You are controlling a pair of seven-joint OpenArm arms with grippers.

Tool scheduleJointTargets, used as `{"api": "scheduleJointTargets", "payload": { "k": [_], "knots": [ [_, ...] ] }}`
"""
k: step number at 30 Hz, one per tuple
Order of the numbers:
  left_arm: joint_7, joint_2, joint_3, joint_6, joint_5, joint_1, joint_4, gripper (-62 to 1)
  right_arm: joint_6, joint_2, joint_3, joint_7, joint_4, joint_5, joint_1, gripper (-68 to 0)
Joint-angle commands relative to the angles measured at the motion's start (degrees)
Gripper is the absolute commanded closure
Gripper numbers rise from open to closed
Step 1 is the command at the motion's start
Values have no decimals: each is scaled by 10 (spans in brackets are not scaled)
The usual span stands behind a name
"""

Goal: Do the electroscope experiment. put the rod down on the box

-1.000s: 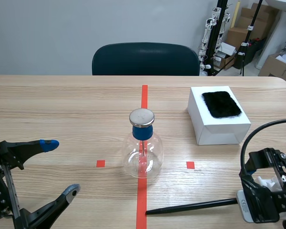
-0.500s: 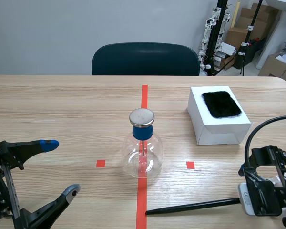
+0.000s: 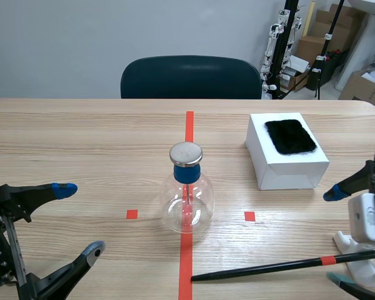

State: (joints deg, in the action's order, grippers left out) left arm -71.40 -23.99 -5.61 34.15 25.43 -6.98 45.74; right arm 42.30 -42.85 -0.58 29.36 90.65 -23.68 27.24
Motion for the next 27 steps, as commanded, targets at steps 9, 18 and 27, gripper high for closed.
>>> {"api": "scheduleJointTargets", "payload": {
  "k": [9, 18, 27],
  "knots": [
    [-8, -3, 3, -1, -8, 2, 7, -623, 4, -5, 33, 55, 5, 64, 10, -679],
    [-8, -3, 3, -1, -8, 2, 7, -623, 4, -5, 33, 57, 5, 64, 10, -679],
    [-8, -3, 3, -1, -8, 2, 7, -623, 4, -5, 33, 57, 5, 64, 10, -679]
  ]
}}
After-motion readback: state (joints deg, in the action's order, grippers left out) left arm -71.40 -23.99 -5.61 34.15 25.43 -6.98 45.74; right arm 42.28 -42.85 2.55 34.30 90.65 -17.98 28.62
